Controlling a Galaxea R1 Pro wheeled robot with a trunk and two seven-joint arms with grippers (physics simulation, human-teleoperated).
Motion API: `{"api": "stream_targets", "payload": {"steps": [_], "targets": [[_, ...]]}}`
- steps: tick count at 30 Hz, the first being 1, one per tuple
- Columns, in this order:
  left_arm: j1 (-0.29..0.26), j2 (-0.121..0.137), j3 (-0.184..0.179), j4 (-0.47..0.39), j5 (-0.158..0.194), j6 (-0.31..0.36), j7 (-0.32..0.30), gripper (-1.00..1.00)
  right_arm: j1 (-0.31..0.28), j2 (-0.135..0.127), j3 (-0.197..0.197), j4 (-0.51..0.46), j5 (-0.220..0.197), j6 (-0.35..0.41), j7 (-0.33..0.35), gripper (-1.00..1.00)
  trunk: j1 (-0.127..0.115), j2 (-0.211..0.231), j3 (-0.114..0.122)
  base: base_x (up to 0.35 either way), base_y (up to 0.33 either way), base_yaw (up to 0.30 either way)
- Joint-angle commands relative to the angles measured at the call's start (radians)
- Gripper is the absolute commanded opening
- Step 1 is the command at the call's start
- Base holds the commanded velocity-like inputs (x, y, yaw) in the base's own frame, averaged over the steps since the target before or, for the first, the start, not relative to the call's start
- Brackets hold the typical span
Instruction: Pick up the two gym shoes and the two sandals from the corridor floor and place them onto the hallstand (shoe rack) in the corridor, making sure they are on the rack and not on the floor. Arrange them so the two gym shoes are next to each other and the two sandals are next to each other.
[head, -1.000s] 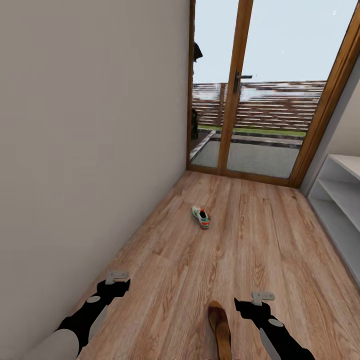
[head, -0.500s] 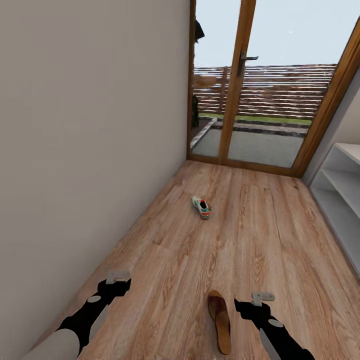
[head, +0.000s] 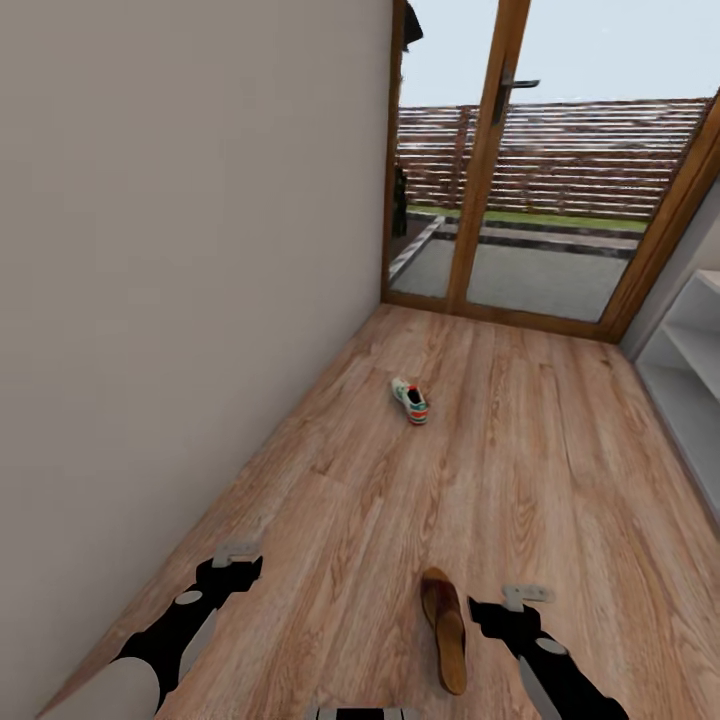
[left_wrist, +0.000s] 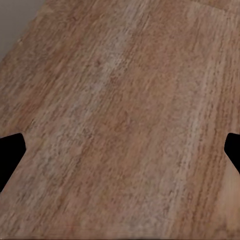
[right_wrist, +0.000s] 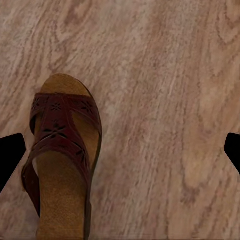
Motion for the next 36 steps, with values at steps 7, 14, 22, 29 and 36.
{"api": "stream_targets", "payload": {"steps": [7,14,22,29,36], "targets": [[0.0,-0.007,-0.001,-0.001,-0.003,-0.003,-0.002,1.0,0.0,0.0,-0.003,-0.004,-0.011,0.004,0.001,1.0,0.0,0.0,-0.001,-0.003,0.008,0.116],[0.001,-0.008,-0.002,-0.003,-0.003,-0.005,-0.003,1.0,0.0,0.0,-0.002,-0.004,-0.013,0.004,0.002,1.0,0.0,0.0,-0.001,-0.115,0.176,0.009],[0.001,-0.008,-0.002,-0.005,-0.003,-0.005,-0.003,1.0,0.0,0.0,-0.002,-0.004,-0.013,0.004,0.001,1.0,0.0,0.0,-0.001,-0.05,0.061,0.001],[0.002,-0.009,-0.003,-0.005,-0.003,-0.006,-0.011,1.0,0.0,0.0,-0.003,-0.005,-0.013,0.004,0.001,1.0,0.0,0.0,-0.001,-0.005,0.006,0.0],[0.001,-0.007,-0.002,-0.007,-0.004,-0.006,-0.049,1.0,0.0,0.0,-0.005,-0.003,-0.013,0.004,0.001,1.0,0.001,-0.001,-0.015,0.0,0.0,0.0]]}}
